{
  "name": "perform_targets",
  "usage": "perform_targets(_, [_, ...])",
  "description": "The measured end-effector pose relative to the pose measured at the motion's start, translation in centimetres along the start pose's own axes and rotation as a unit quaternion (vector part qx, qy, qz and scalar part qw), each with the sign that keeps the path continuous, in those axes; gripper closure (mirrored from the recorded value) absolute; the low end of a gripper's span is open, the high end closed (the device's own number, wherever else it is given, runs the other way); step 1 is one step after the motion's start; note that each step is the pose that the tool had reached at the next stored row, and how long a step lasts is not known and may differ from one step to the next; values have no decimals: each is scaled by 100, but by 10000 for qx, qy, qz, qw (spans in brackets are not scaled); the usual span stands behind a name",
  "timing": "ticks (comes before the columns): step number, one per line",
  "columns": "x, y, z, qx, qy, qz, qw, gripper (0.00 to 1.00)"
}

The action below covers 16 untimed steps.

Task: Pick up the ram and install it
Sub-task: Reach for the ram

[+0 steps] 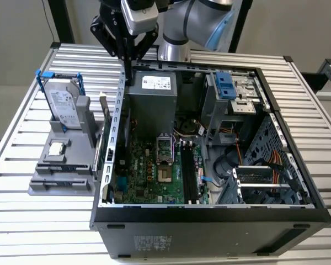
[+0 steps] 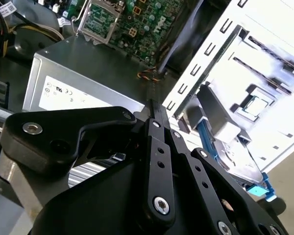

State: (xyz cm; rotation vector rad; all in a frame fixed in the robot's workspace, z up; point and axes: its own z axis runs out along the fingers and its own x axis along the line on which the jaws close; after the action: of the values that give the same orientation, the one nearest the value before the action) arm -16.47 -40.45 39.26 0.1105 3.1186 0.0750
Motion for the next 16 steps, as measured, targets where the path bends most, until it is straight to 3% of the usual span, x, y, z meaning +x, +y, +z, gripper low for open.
perform_targets(16, [182, -12, -4, 0, 0, 0, 10000, 100])
